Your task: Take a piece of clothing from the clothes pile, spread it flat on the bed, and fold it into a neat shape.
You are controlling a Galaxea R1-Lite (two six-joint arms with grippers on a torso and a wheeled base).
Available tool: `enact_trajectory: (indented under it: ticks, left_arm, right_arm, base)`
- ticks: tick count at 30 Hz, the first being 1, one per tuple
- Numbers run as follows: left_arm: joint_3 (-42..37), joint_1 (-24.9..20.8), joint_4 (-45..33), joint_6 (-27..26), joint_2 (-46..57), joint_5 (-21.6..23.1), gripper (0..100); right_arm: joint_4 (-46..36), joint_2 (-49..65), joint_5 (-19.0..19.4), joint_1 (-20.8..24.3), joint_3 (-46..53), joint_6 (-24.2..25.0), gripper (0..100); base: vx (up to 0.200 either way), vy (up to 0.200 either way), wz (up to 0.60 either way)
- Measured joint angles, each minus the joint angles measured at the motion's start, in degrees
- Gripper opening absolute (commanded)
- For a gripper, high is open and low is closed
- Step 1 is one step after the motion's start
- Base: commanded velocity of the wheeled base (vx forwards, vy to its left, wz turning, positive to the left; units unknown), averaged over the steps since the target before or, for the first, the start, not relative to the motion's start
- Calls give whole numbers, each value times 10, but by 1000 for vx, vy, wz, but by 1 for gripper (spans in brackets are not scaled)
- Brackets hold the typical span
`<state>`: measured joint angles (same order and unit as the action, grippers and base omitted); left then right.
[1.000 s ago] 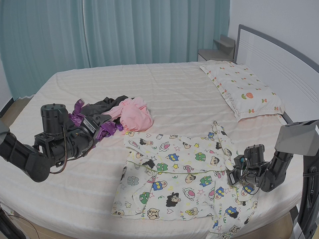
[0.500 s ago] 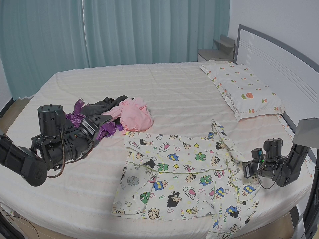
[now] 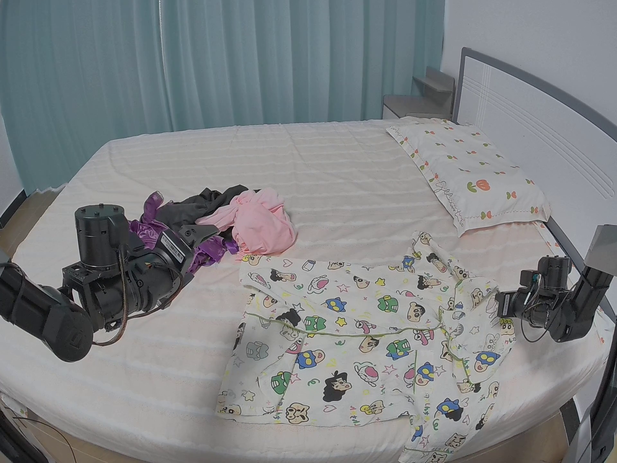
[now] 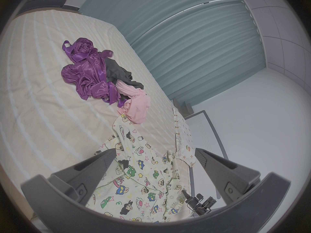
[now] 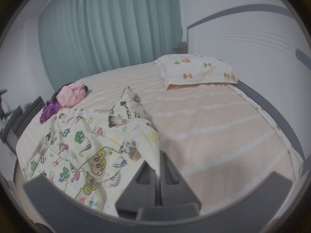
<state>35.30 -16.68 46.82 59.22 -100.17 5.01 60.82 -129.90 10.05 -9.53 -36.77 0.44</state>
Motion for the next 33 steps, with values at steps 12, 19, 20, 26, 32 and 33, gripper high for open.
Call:
enact_trajectory:
  ticks: [12,19,20,26,32,33]
  left_arm:
    - [2,0,0,0,-29,0,100]
    - [0,0,0,1,-44,0,100]
    - [-1,0,0,1,-46,0,100]
    - [-16,-18,0,1,-61,8,100]
    - [-45,-61,-2,19,-79,34,100]
    - [-47,-67,-2,25,-83,36,100]
  right_arm:
    - [1,-61,24,-58,-68,113,0]
    - [1,-82,25,-73,-86,139,100]
    - [1,-85,27,-74,-87,142,100]
    - [2,-88,40,-77,-84,161,100]
    - [33,-71,39,-87,-68,212,100]
    - [42,-66,39,-88,-60,219,100]
  base:
    - [0,0,0]
    - [0,0,0]
    - [0,0,0]
    - [0,0,0]
    - [0,0,0]
    - [0,0,0]
